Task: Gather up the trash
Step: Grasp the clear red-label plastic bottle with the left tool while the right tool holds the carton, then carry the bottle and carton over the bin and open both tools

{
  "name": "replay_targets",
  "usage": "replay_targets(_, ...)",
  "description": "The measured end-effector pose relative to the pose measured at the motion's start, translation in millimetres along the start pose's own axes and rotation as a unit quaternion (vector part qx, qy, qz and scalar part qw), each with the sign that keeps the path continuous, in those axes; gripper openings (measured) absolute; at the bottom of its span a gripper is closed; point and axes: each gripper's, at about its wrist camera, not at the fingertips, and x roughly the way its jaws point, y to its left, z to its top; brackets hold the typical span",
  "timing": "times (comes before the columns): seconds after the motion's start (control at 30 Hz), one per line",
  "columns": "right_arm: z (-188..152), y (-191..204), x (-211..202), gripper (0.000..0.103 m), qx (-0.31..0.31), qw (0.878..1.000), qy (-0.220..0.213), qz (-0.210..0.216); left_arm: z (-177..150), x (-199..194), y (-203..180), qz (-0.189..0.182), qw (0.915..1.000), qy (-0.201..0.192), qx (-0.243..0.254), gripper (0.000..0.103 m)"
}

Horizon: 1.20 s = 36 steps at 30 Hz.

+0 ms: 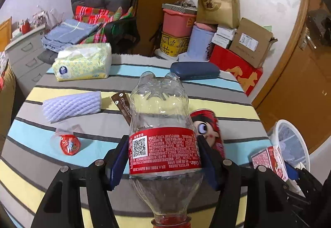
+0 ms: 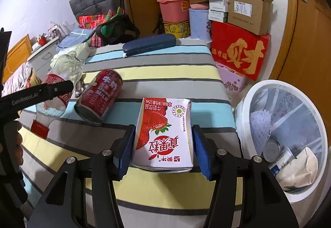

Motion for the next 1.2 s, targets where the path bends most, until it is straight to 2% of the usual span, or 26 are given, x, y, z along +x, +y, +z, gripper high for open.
replay_targets(0.3, -1.7, -3.6, -21.5, 0.056, -0.002, 1.000, -0.019, -0.007, -12.1, -36.4, -23.0, -0.018, 0.9995, -0.018, 0.016, 0.064)
replay_targets(0.63, -2.7, -33.2, -54.5, 0.056, 0.018, 0.998, -0.053, -0.029, -25.1, -64.1, -77.4, -0.068, 0.9959, -0.029, 0.052, 0.064)
replay_targets(1.2, -14.1, -106.7, -89.0, 0.056, 0.060, 0.992, -0.069, -0.083, -44.2, -57.0, -199.3, -0.146, 0.9816, -0.002, 0.123, 0.064)
